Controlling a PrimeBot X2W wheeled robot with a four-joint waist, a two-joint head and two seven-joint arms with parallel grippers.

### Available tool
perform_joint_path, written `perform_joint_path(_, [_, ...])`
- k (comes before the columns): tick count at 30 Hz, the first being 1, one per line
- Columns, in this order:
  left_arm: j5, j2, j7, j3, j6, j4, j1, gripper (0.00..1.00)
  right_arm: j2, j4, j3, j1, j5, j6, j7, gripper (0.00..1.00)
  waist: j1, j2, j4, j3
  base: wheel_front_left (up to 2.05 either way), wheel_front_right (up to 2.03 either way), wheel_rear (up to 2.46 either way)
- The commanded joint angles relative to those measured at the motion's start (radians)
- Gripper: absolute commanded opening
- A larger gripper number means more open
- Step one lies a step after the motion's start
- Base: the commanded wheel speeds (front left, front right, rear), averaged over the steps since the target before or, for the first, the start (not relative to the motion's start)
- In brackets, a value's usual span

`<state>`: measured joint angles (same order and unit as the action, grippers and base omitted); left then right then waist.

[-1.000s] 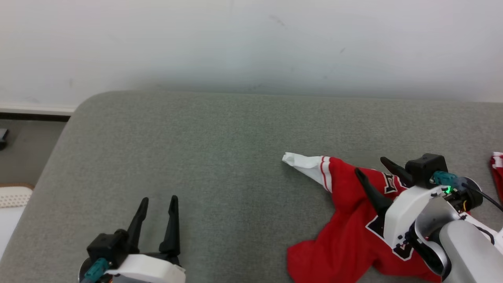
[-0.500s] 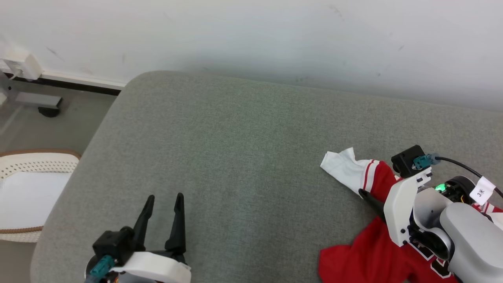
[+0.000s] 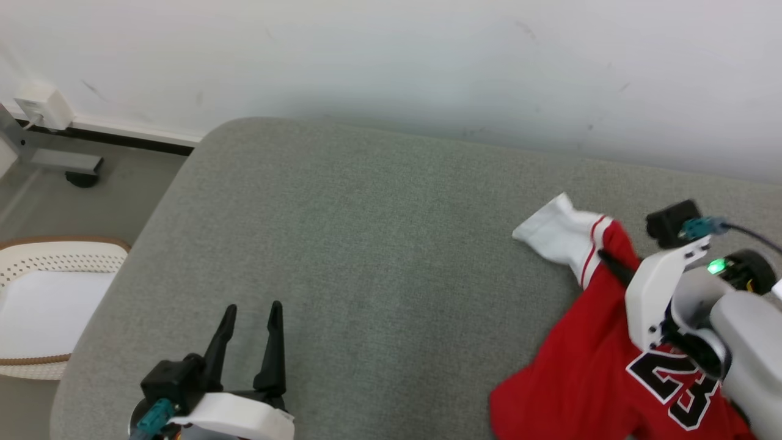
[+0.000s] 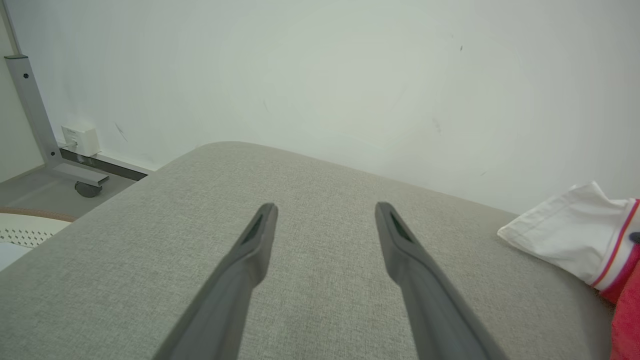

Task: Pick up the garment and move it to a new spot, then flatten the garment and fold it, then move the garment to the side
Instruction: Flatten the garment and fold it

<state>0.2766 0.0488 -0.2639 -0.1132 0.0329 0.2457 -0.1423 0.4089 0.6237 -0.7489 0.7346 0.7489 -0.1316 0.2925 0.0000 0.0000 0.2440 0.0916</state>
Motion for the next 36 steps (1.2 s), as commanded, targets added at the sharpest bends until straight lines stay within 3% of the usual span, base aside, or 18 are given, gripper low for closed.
perform_joint_path(1, [0.0, 0.004, 0.0, -0.001, 0.001, -0.004, 0.005, 1.0, 0.013, 0.009, 0.008, 0.023, 0.004, 0.002, -0.012, 0.0, 0.0, 0.0, -0.002, 0.006, 0.0, 0.0, 0.0])
perform_joint_path(11, [0.021, 0.004, 0.0, -0.02, 0.004, -0.033, -0.046, 1.0, 0.128, 0.1, 0.122, 0.214, -0.045, 0.002, -0.142, 0.0, 0.0, 0.0, 0.005, 0.144, 0.0, 0.0, 0.0])
perform_joint_path(23, [0.043, 0.004, 0.0, -0.069, 0.008, -0.041, -0.147, 1.0, 0.147, 0.421, 0.255, 0.482, -0.164, 0.002, -0.342, 0.0, 0.0, 0.0, 0.054, 0.309, 0.0, 0.0, 0.0])
perform_joint_path(24, [0.043, 0.004, 0.0, -0.07, 0.007, -0.04, -0.151, 1.0, 0.128, 0.445, 0.256, 0.483, -0.168, 0.002, -0.347, 0.34, 0.0, 0.0, 0.056, 0.313, 0.0, 0.0, 0.0])
perform_joint_path(25, [0.042, 0.004, 0.0, -0.072, 0.004, -0.038, -0.152, 1.0, 0.109, 0.468, 0.256, 0.481, -0.168, 0.002, -0.343, 1.0, 0.0, 0.0, 0.056, 0.314, 0.0, 0.0, 0.0])
perform_joint_path(30, [0.027, 0.003, 0.0, -0.063, 0.004, -0.023, -0.142, 1.0, 0.045, 0.508, 0.238, 0.464, -0.167, 0.002, -0.369, 1.0, 0.0, 0.0, 0.026, 0.28, 0.0, 0.0, 0.0])
perform_joint_path(36, [-0.004, 0.004, 0.0, -0.039, 0.011, -0.007, -0.114, 1.0, -0.018, 0.453, 0.182, 0.406, -0.138, 0.002, -0.404, 1.0, 0.0, 0.0, -0.046, 0.178, 0.0, 0.0, 0.0])
